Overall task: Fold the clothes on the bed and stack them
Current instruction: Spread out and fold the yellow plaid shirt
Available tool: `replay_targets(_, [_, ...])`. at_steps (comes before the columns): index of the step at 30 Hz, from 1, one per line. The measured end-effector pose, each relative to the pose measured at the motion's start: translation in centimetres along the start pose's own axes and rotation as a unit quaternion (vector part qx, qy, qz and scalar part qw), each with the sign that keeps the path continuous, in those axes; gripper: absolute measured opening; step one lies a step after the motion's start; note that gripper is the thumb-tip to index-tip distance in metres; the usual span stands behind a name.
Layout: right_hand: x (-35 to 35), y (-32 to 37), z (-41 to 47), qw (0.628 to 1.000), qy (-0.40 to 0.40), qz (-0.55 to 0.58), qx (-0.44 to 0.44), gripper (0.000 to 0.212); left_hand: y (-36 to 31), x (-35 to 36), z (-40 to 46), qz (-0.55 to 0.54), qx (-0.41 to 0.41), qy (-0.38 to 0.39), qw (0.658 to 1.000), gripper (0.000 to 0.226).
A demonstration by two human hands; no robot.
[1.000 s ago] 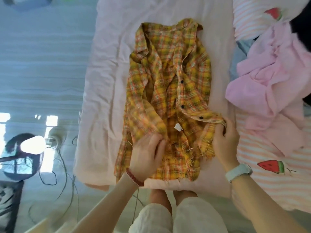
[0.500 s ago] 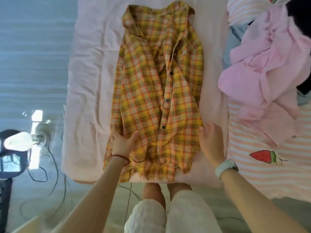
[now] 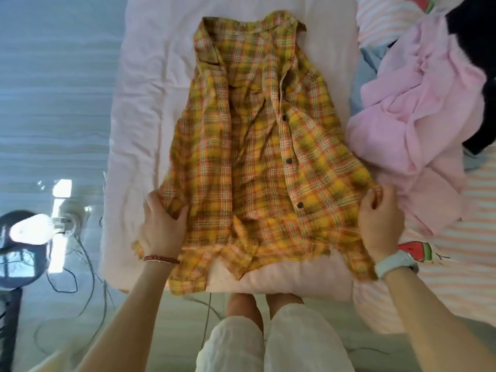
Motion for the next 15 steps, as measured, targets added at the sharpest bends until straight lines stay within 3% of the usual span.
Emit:
replay_targets(2, [1.1, -0.5, 0.6, 0.992, 0.04, -0.121, -0.015, 0.033, 0.3, 1.3, 0.0, 0.107, -0.002, 0.042, 0.993, 0.078])
replay_targets(4, [2.4, -0.7, 0.2, 0.98, 0.053, -0.183, -0.052, 0.051, -0.5, 2.7, -0.5, 0.131, 0.019, 0.047, 0.99, 0.077])
replay_targets(7, [4.3, 1.2, -2.3, 0.969, 0.055, -0.172, -0.169, 0.04, -3.8, 5.6, -1.5, 0.112, 0.093, 0.064, 0.987, 0.058])
replay_targets(9, [6.6, 2.4, -4.5, 0.952, 0.121, -0.165, -0.227, 0.035, -5.1, 7.9, -2.3, 0.094, 0.081, 0.1, 0.987, 0.066])
replay_targets(13, [12.2, 1.2, -5.5, 0.947, 0.239, -0.186, -0.11, 0.064, -2.5, 11.1, -2.3, 0.047, -0.105, 0.123, 0.986, 0.084])
replay_targets(15, [14.0, 0.1, -5.3, 0.932, 0.265, -0.239, -0.061, 0.074, -0.7, 11.7, -2.0, 0.058, -0.136, 0.137, 0.979, 0.083])
Point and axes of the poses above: each hand's wrist, its own z-axis towards the middle knuckle, its own x-axis out of the palm, y = z × x, the point moved 7 cm from there along z, towards the middle knuckle, and after that the axes turned 10 degrees about x, right-handed, at the moved point
